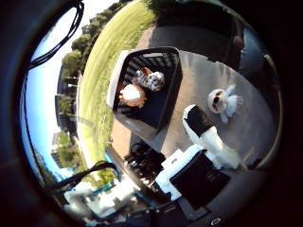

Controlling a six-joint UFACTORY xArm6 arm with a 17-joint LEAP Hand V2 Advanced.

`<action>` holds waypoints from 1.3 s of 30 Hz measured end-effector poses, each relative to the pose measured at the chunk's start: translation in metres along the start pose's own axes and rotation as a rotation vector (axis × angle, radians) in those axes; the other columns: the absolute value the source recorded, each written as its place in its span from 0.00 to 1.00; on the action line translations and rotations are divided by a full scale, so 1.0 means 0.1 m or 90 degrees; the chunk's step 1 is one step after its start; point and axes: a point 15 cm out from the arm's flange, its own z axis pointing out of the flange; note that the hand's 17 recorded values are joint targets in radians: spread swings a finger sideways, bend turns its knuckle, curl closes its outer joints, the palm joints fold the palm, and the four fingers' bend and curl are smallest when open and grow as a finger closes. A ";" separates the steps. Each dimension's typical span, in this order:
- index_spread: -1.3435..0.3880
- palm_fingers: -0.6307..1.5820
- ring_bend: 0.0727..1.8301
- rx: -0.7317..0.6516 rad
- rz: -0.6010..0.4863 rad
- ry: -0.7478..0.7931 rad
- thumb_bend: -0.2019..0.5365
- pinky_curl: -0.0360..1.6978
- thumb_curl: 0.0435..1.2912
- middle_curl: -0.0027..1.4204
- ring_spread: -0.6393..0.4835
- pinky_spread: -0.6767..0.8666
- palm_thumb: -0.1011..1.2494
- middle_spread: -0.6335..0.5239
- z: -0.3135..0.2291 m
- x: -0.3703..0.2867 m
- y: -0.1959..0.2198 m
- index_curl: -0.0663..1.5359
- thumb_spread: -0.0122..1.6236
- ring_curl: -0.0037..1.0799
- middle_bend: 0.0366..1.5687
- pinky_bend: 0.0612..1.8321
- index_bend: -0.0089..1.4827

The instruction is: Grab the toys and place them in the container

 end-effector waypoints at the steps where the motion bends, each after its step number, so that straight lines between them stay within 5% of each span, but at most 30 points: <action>1: 0.67 0.34 0.22 -0.012 -0.006 0.018 0.20 0.16 0.26 0.24 0.82 0.75 0.51 0.62 0.12 0.07 0.03 0.18 0.66 0.31 0.10 0.39 0.13; 13: 0.72 0.37 0.18 -0.093 -0.061 0.120 0.20 0.13 0.19 0.23 0.83 0.76 0.28 0.63 1.15 0.13 0.08 0.22 0.63 0.29 0.09 0.34 0.14; 24: 0.77 0.43 0.19 -0.142 -0.083 0.154 0.22 0.12 0.19 0.23 0.86 0.77 0.26 0.64 1.72 -0.11 0.11 0.23 0.62 0.28 0.10 0.33 0.13; 31: 0.76 0.63 0.31 -0.158 -0.090 0.170 0.25 0.08 0.20 0.24 0.87 0.79 0.30 0.57 1.87 -0.14 0.15 0.23 0.63 0.31 0.17 0.31 0.15; 34: 0.68 0.82 0.34 -0.160 -0.092 0.169 0.28 0.10 0.21 0.28 0.79 0.79 0.38 0.51 1.90 -0.17 0.16 0.25 0.65 0.34 0.26 0.39 0.18; 39: 0.59 0.88 0.51 -0.161 -0.103 0.169 0.33 0.16 0.26 0.39 0.71 0.74 0.54 0.48 1.92 -0.28 0.09 0.30 0.66 0.46 0.46 0.53 0.22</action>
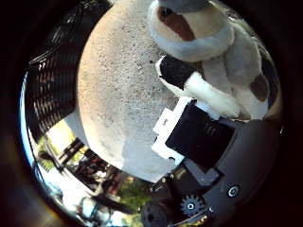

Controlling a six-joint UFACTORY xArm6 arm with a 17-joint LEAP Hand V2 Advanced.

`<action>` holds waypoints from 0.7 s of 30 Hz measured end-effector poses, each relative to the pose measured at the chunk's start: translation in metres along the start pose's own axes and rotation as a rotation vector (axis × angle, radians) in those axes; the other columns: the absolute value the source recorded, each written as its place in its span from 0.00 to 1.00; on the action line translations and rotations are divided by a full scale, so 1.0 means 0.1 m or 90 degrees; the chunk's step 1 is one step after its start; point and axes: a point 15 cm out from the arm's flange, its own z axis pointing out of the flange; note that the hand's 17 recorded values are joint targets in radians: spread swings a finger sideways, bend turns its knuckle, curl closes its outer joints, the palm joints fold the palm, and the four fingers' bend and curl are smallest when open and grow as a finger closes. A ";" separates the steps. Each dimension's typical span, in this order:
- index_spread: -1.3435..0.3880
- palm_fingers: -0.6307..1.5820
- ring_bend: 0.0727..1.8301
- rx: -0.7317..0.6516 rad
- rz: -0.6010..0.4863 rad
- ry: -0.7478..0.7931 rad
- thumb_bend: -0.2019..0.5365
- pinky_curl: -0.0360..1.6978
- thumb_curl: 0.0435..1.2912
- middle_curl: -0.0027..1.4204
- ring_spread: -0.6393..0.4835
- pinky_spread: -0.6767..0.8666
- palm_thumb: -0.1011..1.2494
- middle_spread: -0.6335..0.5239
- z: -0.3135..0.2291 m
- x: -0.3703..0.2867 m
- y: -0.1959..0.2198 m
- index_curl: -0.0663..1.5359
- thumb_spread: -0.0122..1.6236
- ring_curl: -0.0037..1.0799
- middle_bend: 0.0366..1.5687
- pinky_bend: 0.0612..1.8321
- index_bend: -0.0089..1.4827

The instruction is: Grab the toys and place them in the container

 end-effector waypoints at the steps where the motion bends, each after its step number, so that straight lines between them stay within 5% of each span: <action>1: 0.57 0.85 0.55 -0.002 -0.003 0.000 0.34 0.17 0.27 0.41 0.69 0.73 0.57 0.47 -0.01 -0.04 -0.02 0.31 0.66 0.49 0.50 0.56 0.21; 7: 0.46 0.77 0.69 -0.003 0.006 -0.001 0.41 0.25 0.36 0.53 0.58 0.66 0.78 0.41 -0.01 -0.11 -0.06 0.35 0.62 0.61 0.67 0.73 0.21; 12: 0.38 0.73 0.73 0.007 0.036 -0.010 0.40 0.30 0.42 0.59 0.53 0.62 0.82 0.40 -0.05 0.03 0.01 0.41 0.63 0.67 0.74 0.81 0.24; 21: 0.26 0.66 0.80 0.099 0.060 -0.043 0.34 0.37 0.51 0.67 0.49 0.55 0.83 0.38 -1.57 0.52 0.39 0.57 0.64 0.74 0.82 0.89 0.30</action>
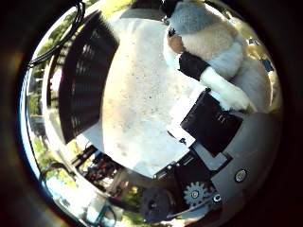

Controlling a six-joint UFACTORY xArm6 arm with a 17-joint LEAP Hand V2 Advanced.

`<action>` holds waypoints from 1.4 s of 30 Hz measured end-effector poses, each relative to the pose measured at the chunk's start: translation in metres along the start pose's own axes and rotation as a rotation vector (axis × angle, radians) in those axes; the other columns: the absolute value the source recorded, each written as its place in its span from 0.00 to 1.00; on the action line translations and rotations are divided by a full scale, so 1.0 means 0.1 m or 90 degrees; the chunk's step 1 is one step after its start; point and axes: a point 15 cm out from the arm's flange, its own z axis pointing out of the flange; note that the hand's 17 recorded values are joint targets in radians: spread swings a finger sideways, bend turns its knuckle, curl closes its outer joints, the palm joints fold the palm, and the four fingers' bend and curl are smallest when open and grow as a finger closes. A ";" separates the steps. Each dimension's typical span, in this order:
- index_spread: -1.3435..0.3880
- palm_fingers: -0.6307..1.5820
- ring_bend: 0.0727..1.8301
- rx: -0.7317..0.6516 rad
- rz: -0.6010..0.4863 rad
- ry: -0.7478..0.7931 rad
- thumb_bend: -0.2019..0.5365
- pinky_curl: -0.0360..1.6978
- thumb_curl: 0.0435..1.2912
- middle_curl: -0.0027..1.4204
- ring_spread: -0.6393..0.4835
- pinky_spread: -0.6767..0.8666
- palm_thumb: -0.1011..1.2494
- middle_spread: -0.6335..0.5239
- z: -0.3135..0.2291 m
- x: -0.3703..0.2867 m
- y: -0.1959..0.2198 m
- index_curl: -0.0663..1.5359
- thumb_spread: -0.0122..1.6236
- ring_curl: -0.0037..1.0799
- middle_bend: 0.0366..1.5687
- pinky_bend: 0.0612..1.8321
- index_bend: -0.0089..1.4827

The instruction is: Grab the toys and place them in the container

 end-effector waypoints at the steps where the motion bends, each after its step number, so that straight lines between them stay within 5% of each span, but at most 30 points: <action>1: 0.25 0.65 0.81 0.009 -0.004 -0.008 0.33 0.38 0.53 0.68 0.49 0.55 0.83 0.38 -0.26 -0.01 0.07 0.60 0.64 0.74 0.83 0.90 0.31; 9: 0.19 0.61 0.85 0.048 -0.066 -0.074 0.27 0.43 0.59 0.71 0.47 0.53 0.83 0.39 -2.09 -0.56 0.72 0.73 0.65 0.76 0.87 0.92 0.33; 18: 0.17 0.59 0.88 0.146 -0.179 -0.196 0.25 0.46 0.64 0.72 0.46 0.52 0.82 0.39 -3.01 -1.94 0.35 0.84 0.65 0.77 0.90 0.94 0.33; 27: 0.17 0.54 0.90 0.131 -0.168 -0.275 0.25 0.50 0.65 0.73 0.47 0.51 0.74 0.39 -2.21 -2.77 -0.47 0.93 0.66 0.77 0.92 0.92 0.33; 34: 0.19 0.54 0.81 0.093 -0.136 -0.287 0.23 0.47 0.57 0.65 0.56 0.56 0.72 0.43 -1.33 -3.04 -0.82 0.90 0.69 0.67 0.79 0.81 0.36; 35: 0.20 0.50 0.77 0.085 -0.135 -0.289 0.23 0.47 0.55 0.62 0.58 0.56 0.71 0.44 -1.24 -3.05 -0.85 0.88 0.70 0.64 0.74 0.78 0.35; 37: 0.26 0.22 0.68 0.074 -0.136 -0.290 0.22 0.47 0.52 0.53 0.64 0.61 0.69 0.47 -1.11 -3.07 -0.94 0.82 0.69 0.61 0.52 0.73 0.22; 42: 0.33 0.15 0.47 0.036 -0.138 -0.305 0.22 0.38 0.47 0.39 0.76 0.67 0.67 0.55 -0.86 -3.10 -0.96 0.69 0.68 0.43 0.27 0.63 0.09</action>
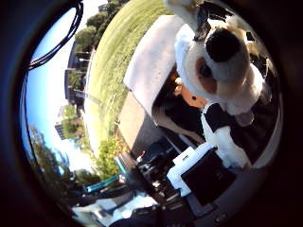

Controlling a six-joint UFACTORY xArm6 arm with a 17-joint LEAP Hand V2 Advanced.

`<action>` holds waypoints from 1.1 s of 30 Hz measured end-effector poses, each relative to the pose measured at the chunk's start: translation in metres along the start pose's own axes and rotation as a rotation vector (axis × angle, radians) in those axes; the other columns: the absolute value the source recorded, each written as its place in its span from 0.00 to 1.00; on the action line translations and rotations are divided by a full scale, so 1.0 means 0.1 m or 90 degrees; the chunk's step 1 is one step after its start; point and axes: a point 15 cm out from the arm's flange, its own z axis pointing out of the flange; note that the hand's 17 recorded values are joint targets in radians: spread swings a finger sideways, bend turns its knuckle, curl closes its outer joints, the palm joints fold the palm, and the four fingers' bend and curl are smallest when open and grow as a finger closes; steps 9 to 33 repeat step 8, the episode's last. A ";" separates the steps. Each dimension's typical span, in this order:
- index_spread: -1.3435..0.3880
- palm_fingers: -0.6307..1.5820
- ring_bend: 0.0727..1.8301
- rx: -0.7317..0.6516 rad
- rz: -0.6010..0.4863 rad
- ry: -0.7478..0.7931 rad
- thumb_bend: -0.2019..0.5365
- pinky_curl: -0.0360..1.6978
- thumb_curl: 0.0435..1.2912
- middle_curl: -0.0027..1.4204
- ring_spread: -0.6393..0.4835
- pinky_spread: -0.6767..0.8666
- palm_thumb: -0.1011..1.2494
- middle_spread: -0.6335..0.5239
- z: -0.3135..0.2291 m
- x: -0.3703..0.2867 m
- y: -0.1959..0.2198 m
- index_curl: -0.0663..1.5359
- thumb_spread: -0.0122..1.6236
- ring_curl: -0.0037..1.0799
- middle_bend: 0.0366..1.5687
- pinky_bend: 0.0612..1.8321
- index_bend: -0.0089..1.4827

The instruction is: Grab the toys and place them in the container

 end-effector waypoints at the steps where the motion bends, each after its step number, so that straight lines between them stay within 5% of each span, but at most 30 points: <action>1: 0.35 0.15 0.42 -0.003 0.001 -0.003 0.22 0.35 0.45 0.35 0.79 0.69 0.66 0.58 -0.02 0.02 0.01 0.63 0.68 0.38 0.21 0.60 0.06; 8: 0.44 0.20 0.31 0.049 0.016 0.013 0.23 0.30 0.40 0.29 0.83 0.73 0.64 0.63 -0.72 0.13 0.04 0.47 0.67 0.31 0.11 0.50 0.05; 33: 0.44 0.20 0.31 0.049 0.016 0.013 0.23 0.30 0.40 0.29 0.83 0.73 0.64 0.63 -0.72 0.13 0.04 0.47 0.67 0.31 0.11 0.50 0.05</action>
